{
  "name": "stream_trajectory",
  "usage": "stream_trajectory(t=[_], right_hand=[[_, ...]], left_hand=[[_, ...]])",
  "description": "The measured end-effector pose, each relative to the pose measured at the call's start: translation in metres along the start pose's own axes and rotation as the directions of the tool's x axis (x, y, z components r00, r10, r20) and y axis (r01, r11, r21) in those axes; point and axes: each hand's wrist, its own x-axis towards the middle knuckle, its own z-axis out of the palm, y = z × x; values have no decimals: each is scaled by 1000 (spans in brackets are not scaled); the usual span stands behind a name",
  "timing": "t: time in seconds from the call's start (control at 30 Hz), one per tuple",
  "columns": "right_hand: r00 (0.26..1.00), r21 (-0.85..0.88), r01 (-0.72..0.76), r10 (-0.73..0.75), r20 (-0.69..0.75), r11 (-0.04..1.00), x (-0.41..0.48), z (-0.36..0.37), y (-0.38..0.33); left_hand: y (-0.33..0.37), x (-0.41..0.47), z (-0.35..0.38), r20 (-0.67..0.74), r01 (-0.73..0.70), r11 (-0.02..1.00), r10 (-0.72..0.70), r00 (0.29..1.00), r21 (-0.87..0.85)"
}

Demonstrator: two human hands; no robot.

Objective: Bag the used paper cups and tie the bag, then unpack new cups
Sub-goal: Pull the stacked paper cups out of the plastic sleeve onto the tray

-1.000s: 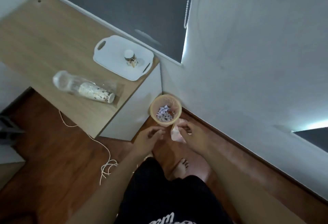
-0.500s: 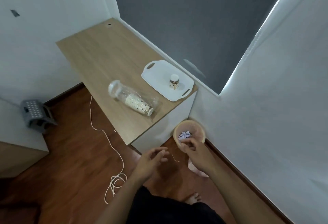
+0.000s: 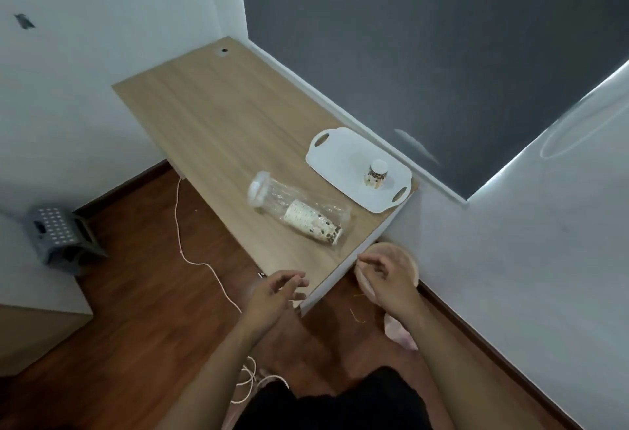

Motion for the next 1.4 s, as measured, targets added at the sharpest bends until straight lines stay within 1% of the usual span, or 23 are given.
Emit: stream_trajectory(t=[0.13,0.23,0.43,0.5,0.6,0.7,0.8,0.9,0.97,1.0,1.1,1.13,1.17,1.23,1.27,1.33,1.4], right_hand=[[999,52,-34,35,-5,998,14,24,-12],[999,49,-50,50,-2,998,32,30,-19],[993,-21,-103,105,62,994,102,28,-35],[984,-38,-148,151,92,988,126,32,-36],[966,-114,-213,227,127,970,152,43,-38],[960,-164,-223,246,136,961,168,59,-38],[961,-148,-233,251,118,961,166,73,-43],[956,-152,-202,229,183,967,161,89,-45],[940,-152,-230,260,221,961,166,103,-43],[930,-140,-246,274,246,959,168,110,-43],[900,-110,-278,299,316,954,175,134,-38],[888,-97,-302,317,333,948,178,142,-41],[881,-66,-332,334,334,941,181,149,-45],[881,-3,-380,363,303,925,185,156,-60],[885,21,-396,376,274,918,188,157,-70],[895,84,-426,406,186,901,194,152,-82],[896,201,-444,435,93,873,198,144,-95]], left_hand=[[10,28,-26,12,49,999,-49,999,24],[17,49,-32,4,99,995,-100,995,29],[26,99,-30,-56,179,982,-176,983,62],[30,113,-26,-76,222,973,-218,973,56],[35,137,-22,-105,257,966,-254,962,21],[45,166,-22,-62,312,950,-310,949,26],[62,192,-20,-19,386,921,-386,922,50],[78,216,-20,23,447,891,-450,893,74],[78,245,-24,11,475,869,-481,876,140],[75,255,-25,-4,482,864,-487,873,141],[68,287,-33,-73,460,868,-454,888,186],[67,298,-36,-75,469,857,-464,882,213],[68,308,-41,-67,449,855,-448,891,259],[70,324,-53,2,390,836,-423,906,387],[76,329,-60,29,365,809,-425,905,460],[91,337,-71,61,303,764,-407,912,570],[111,341,-84,86,214,703,-365,927,678]])
